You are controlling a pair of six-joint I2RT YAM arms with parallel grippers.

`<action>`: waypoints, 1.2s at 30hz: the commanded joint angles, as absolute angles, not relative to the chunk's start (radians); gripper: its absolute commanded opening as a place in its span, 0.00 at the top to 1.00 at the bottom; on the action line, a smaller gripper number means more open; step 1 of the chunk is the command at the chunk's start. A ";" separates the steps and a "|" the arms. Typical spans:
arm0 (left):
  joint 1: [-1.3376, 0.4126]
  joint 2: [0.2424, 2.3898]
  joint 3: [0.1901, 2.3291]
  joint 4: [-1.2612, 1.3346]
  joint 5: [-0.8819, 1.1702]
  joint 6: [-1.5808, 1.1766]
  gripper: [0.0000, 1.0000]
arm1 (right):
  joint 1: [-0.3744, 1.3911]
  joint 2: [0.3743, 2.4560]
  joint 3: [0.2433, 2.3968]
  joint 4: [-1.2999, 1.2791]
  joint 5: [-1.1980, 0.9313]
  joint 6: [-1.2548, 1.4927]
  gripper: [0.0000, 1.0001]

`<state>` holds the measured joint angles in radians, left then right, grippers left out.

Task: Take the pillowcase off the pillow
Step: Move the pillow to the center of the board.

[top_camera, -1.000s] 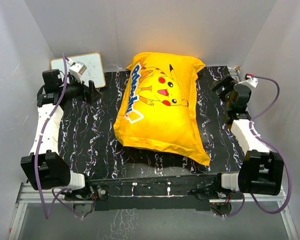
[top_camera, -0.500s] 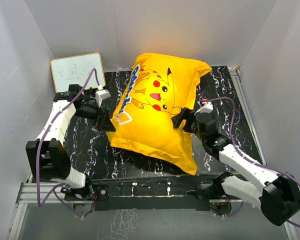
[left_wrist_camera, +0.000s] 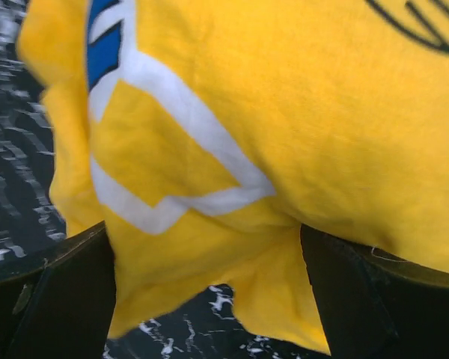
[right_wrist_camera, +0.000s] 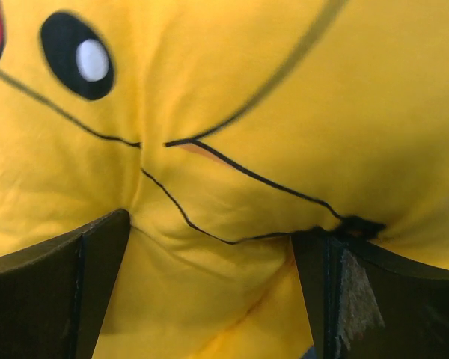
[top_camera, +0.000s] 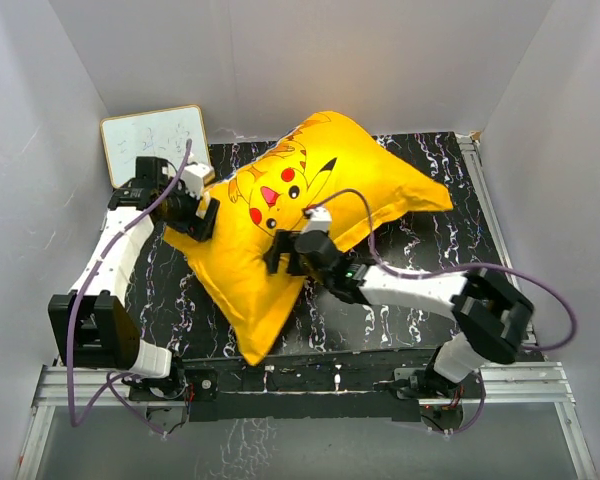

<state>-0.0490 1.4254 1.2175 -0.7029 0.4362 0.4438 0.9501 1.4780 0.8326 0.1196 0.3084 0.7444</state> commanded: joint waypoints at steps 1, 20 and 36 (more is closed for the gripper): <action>-0.068 1.374 1.319 -0.650 0.323 0.321 0.04 | 1.031 1.677 1.033 0.114 0.112 0.669 0.06; -0.130 1.208 0.966 -0.770 0.292 0.629 0.03 | 0.636 1.277 1.004 -0.333 -0.005 0.571 0.02; -0.130 1.430 1.210 -0.549 0.047 0.522 0.03 | 0.171 1.102 0.816 -0.423 -0.028 0.503 0.02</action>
